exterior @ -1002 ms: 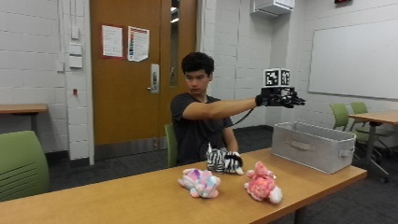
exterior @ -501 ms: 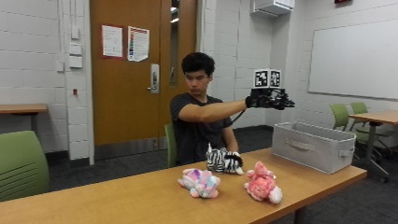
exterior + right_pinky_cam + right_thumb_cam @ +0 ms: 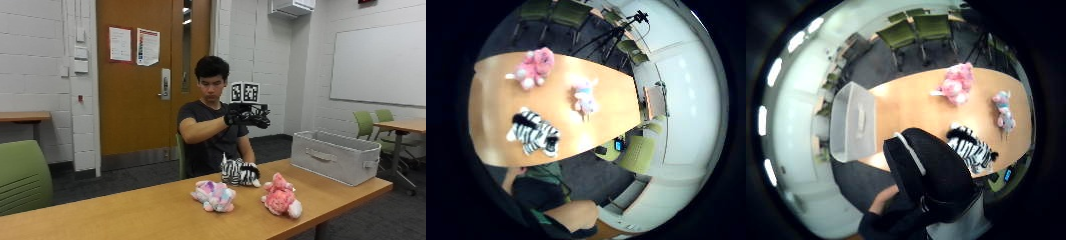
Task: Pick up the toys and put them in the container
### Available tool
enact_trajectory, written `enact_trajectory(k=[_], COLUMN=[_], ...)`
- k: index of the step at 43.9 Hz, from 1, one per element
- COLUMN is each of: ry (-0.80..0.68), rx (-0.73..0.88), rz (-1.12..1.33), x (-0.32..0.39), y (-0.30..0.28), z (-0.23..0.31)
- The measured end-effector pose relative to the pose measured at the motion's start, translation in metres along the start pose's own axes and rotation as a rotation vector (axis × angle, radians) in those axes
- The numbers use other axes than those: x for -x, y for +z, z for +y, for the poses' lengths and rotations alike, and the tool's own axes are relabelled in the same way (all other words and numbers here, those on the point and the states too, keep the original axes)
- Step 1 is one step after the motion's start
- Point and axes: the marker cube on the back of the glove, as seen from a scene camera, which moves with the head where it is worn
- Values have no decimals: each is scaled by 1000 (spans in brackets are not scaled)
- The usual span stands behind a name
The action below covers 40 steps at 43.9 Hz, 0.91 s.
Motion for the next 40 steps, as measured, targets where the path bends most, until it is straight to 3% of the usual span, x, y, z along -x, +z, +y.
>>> enact_trajectory(k=[10,27,40], ry=[28,13,75], rx=[60,170,282], rz=[-38,-76,-195], x=[-44,-43,-46], y=[66,178,209], z=[19,44,61])
